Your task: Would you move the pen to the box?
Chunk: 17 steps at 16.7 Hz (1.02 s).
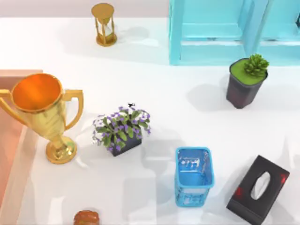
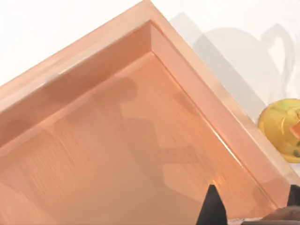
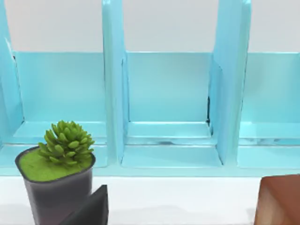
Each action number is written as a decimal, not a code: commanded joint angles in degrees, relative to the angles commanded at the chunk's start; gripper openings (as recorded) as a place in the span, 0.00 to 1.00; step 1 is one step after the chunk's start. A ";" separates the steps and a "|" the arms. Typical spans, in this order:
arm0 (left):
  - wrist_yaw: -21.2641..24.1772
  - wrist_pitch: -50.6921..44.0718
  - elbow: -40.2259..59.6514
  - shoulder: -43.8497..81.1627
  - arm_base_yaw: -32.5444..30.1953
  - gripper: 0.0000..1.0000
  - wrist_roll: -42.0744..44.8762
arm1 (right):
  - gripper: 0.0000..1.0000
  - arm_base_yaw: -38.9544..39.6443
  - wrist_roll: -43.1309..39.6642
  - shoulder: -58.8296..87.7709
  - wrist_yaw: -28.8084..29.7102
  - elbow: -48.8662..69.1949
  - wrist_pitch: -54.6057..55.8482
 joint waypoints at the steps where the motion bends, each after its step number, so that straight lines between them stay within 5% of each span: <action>1: -0.10 1.79 -1.14 0.04 -0.38 0.00 -0.39 | 1.00 0.00 0.00 0.00 0.00 0.00 0.00; 9: -0.69 7.37 -5.75 0.38 -1.68 0.00 -2.11 | 1.00 0.00 0.00 0.00 0.00 0.00 0.00; 17: -0.69 7.37 -5.75 0.38 -1.68 0.60 -2.11 | 1.00 0.00 0.00 0.00 0.00 0.00 0.00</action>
